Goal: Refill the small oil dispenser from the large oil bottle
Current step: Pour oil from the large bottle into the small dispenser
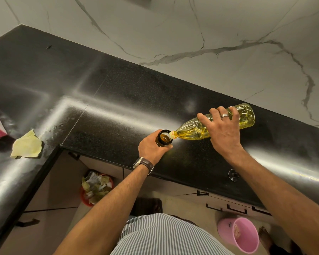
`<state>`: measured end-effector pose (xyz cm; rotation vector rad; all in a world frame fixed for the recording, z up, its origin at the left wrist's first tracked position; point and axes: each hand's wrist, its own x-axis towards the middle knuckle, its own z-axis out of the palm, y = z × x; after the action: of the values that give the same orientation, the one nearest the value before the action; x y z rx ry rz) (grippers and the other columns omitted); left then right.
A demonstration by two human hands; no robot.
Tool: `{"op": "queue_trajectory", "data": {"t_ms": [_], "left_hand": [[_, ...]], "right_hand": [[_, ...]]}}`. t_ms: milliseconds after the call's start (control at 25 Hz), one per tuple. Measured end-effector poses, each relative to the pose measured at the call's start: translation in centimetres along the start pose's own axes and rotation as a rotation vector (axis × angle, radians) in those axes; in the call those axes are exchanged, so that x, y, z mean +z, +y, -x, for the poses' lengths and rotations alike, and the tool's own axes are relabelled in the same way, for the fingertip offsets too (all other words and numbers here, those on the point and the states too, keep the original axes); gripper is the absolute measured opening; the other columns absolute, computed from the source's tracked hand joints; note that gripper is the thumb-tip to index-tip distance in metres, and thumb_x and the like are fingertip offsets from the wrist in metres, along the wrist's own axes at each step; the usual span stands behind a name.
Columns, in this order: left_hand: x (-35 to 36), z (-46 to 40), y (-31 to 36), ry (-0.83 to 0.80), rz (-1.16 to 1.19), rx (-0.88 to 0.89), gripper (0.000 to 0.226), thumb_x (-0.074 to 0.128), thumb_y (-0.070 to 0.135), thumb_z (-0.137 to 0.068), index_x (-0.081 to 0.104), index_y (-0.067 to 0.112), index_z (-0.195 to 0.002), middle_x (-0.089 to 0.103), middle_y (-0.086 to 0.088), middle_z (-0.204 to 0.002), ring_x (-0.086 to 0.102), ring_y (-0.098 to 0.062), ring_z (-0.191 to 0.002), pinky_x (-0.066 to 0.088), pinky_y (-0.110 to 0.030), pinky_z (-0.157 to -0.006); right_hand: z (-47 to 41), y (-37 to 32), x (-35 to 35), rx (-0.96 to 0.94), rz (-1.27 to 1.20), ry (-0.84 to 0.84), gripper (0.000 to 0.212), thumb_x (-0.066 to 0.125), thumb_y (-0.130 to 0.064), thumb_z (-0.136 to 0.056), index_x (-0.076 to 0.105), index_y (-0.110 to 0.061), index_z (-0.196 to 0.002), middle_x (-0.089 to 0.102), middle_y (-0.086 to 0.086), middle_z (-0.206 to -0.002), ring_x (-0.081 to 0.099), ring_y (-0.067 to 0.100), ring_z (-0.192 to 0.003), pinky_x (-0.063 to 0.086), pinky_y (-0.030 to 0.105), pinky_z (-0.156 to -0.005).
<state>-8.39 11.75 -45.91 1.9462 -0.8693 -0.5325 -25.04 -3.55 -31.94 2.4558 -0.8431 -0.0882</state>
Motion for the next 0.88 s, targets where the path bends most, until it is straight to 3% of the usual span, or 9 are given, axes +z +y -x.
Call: {"op": "queue_trajectory", "data": {"t_ms": [880], "left_hand": [[0.07, -0.05, -0.07, 0.004, -0.015, 0.002, 0.059, 0.089, 0.051, -0.071, 0.068, 0.032, -0.123, 0.075, 0.011, -0.110, 0.068, -0.011, -0.104, 0.056, -0.032, -0.091]], "right_hand": [[-0.41, -0.20, -0.89, -0.018, 0.040, -0.046, 0.080, 0.091, -0.021, -0.072, 0.053, -0.028, -0.143, 0.059, 0.020, -0.133, 0.052, 0.043, -0.131, 0.021, 0.056, -0.113]]}}
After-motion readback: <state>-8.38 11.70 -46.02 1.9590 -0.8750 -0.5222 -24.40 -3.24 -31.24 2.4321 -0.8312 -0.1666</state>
